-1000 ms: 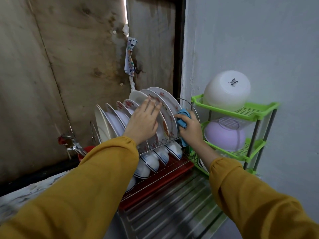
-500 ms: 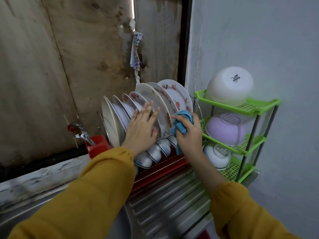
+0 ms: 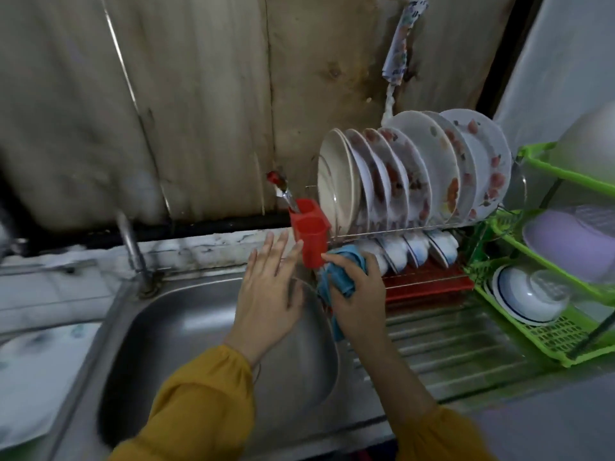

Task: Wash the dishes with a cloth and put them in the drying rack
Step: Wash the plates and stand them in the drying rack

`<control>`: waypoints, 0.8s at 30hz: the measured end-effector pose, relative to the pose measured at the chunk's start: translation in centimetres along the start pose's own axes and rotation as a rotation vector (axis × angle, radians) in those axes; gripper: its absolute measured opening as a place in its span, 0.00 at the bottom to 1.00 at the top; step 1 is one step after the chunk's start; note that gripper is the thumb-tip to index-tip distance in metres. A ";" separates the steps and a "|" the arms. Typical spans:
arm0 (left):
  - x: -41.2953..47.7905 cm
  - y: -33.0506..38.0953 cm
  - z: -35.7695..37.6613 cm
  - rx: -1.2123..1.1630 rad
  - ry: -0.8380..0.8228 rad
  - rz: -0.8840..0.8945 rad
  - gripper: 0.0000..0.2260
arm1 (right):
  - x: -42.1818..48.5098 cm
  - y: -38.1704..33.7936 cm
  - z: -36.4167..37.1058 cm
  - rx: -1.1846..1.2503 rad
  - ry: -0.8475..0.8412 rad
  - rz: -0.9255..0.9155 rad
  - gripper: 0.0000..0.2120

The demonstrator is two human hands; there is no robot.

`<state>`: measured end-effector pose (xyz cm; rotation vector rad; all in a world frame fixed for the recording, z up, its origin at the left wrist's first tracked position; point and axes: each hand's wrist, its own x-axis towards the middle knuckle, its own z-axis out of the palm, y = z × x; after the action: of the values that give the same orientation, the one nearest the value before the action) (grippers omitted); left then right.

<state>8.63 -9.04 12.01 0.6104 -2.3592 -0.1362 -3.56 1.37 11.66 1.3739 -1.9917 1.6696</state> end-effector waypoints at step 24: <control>-25.0 -34.0 -14.4 0.163 -0.137 -0.928 0.27 | -11.4 -19.7 38.6 0.329 -0.733 0.468 0.42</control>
<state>47.58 -26.53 -0.77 1.7795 -2.0336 -0.4025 32.36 -24.42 4.08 1.9716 -2.6891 1.9362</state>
